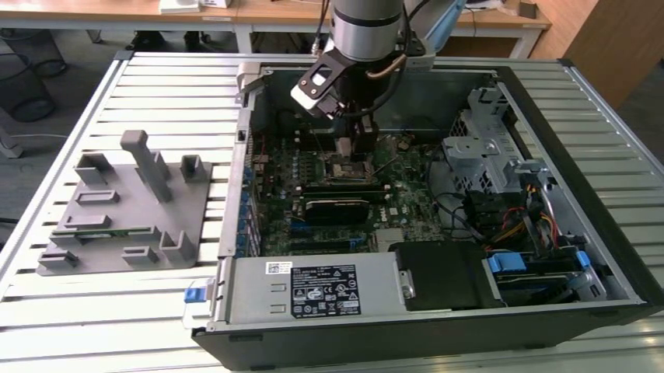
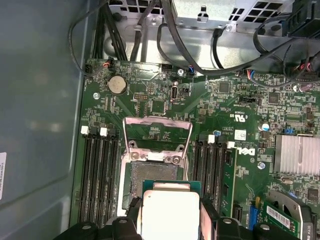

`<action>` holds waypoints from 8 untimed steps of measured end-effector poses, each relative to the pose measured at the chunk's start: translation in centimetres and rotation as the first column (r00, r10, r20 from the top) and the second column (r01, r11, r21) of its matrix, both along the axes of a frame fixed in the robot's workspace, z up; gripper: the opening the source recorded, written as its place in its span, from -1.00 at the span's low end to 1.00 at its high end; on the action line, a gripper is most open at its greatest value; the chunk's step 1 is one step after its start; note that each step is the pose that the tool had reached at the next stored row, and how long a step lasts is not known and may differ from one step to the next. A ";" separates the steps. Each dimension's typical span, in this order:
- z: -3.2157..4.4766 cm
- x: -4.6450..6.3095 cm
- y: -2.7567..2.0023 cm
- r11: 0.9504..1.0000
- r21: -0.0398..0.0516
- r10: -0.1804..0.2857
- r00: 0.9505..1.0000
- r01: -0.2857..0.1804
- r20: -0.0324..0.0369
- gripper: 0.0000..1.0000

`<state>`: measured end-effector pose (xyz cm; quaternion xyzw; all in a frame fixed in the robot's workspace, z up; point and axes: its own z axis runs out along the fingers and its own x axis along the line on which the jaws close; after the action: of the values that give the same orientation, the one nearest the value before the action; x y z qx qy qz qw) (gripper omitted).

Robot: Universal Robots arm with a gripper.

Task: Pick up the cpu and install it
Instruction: 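Place the cpu into insertion slot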

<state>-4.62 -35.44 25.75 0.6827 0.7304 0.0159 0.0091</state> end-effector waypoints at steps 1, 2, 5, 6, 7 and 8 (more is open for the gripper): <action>-0.04 0.0 0.00 1.000 0.000 0.000 1.000 0.000 0.000 0.09; -0.06 0.0 0.00 1.000 0.000 0.000 1.000 0.000 0.000 0.09; -0.13 0.0 0.00 1.000 0.000 0.000 1.000 0.000 0.000 0.09; -0.15 0.0 0.00 1.000 0.000 0.000 1.000 0.000 0.000 0.09; -0.18 0.0 0.00 1.000 0.000 0.000 1.000 0.000 0.000 0.09; -0.20 0.0 0.00 1.000 0.000 0.000 1.000 0.000 0.000 0.09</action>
<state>-4.62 -35.44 25.55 0.6827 0.7304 0.0158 0.0092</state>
